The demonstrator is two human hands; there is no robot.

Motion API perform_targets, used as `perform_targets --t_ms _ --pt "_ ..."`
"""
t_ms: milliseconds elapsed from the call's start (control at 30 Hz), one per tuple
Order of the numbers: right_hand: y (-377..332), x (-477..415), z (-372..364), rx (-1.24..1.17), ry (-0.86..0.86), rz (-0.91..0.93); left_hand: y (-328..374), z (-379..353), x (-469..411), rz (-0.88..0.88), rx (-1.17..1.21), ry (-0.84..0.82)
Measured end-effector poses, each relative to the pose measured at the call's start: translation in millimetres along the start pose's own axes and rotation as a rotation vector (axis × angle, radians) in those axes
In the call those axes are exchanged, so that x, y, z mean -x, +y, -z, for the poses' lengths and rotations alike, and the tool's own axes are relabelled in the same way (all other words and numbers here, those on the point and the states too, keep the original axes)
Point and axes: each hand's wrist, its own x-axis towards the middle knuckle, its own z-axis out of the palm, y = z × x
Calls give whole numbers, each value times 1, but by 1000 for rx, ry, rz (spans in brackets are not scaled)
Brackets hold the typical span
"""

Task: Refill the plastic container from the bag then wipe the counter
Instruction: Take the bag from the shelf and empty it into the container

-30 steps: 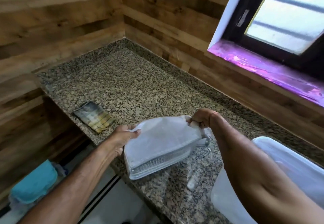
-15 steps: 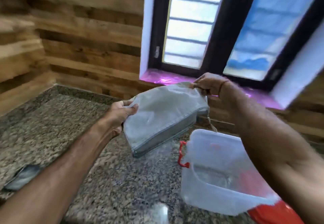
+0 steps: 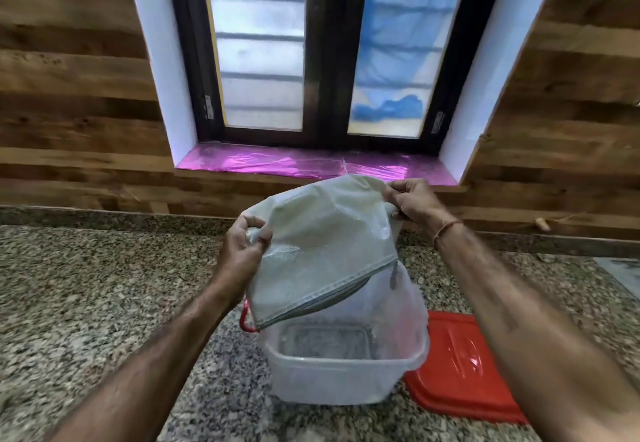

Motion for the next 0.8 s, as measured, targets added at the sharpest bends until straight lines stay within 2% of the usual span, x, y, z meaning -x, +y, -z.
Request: perform_targets --t_ms 233,433,600,800 --pt "55 23 -1 -283 24 84 -37 -25 20 -165 -268 173" --pt "78 51 -6 -393 53 117 -48 -32 48 -183 -349 138" --pt "104 74 -8 -410 73 115 -47 -31 60 1 52 46" --pt "125 97 -6 -467 6 106 -56 -31 53 157 481 167"
